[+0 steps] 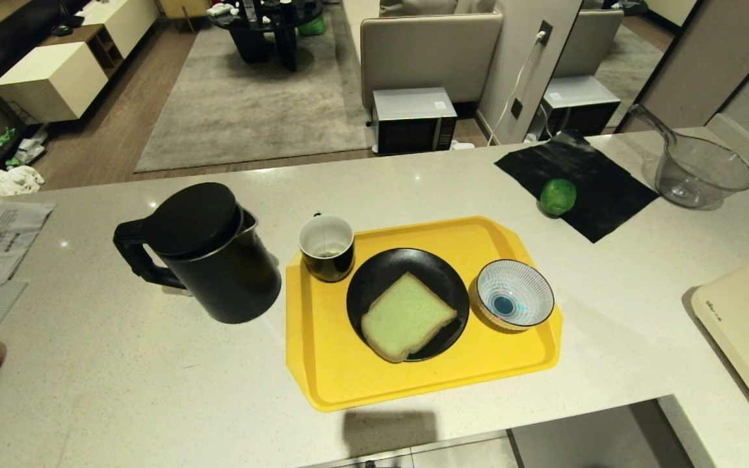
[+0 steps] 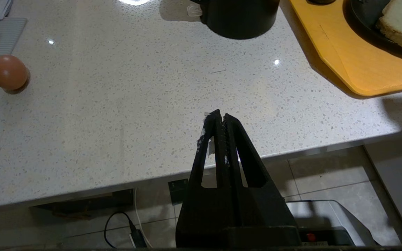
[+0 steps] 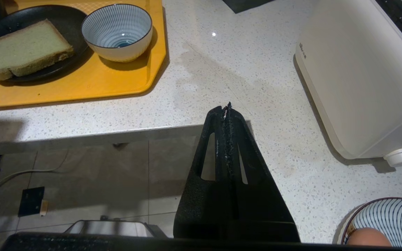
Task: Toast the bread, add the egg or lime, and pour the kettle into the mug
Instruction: Pick up the bread slice
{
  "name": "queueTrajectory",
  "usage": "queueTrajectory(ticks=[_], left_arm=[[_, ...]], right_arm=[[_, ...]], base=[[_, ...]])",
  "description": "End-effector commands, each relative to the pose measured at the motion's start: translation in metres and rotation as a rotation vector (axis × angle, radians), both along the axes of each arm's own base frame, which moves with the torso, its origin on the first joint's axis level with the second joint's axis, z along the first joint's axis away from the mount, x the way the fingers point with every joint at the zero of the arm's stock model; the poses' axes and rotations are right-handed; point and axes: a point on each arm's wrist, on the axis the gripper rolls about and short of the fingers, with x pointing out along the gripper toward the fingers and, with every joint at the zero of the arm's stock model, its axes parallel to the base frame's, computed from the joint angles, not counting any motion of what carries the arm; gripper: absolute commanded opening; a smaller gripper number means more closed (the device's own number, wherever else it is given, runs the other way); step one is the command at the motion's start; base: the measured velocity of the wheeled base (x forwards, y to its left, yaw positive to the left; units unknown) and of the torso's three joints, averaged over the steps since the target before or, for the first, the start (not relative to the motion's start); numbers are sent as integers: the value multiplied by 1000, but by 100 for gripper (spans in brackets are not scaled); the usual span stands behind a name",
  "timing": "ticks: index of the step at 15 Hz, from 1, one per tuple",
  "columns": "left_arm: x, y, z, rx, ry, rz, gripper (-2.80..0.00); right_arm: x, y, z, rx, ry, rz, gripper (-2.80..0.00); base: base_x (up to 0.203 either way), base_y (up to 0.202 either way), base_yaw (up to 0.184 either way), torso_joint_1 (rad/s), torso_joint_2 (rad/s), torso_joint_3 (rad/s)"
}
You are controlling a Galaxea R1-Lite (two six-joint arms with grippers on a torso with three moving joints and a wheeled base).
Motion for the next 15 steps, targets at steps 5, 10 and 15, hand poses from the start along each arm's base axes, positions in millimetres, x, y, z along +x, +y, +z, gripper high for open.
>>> queueTrajectory(ticks=[5,10,15], left_arm=[[0,0,0,-3,0,1,-280],[0,0,0,-2,1,2,-280],[0,0,0,-6,0,2,-280]], right_arm=[[2,0,-7,0,25,1,-280],[2,0,-7,-3,25,3,-280],[2,0,-7,-19,25,12,-280]], base=[[0,0,0,0,0,0],[0,0,0,0,0,0],[0,0,0,0,0,0]])
